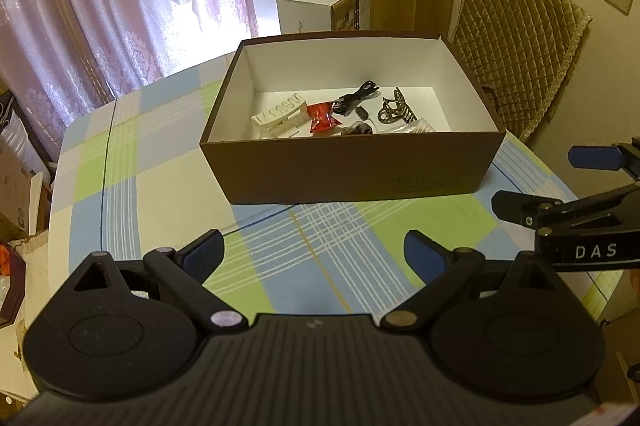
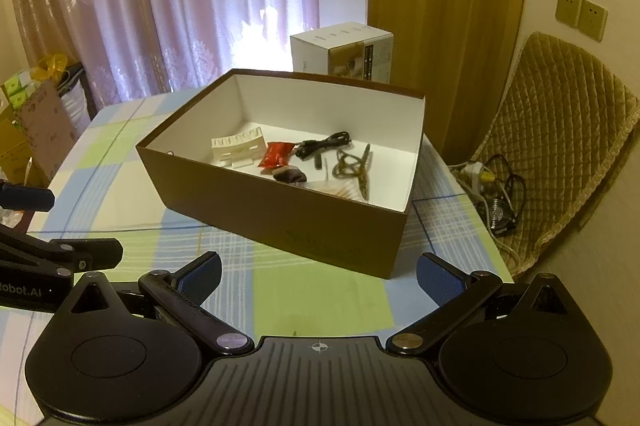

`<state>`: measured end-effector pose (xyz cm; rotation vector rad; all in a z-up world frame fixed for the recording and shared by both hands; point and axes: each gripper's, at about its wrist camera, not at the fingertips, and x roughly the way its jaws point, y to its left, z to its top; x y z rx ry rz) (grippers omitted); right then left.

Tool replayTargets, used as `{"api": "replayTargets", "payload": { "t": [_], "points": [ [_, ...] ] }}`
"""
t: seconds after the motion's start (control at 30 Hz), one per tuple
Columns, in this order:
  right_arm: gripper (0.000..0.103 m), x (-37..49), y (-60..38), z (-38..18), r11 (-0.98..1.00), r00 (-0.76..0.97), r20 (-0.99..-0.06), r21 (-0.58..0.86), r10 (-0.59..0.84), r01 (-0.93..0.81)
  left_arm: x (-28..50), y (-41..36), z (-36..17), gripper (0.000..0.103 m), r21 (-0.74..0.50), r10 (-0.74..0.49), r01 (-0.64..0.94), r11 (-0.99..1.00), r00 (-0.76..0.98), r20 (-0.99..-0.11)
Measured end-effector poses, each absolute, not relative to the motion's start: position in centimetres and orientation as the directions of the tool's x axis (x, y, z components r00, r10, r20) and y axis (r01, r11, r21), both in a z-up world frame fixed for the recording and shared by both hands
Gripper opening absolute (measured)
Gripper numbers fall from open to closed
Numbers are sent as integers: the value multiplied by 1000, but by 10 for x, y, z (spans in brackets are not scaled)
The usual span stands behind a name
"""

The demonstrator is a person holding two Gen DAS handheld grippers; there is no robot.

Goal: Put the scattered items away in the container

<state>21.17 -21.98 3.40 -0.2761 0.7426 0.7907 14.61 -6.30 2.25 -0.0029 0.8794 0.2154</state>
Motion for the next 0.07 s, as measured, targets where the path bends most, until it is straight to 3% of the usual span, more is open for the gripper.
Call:
{"api": "replayTargets", "payload": {
  "t": [0.07],
  "points": [
    [101,213,-219,34,684,473,-693,40,544,-728,148,-62,23,95,86,188,-190,978,618,-764]
  ]
}}
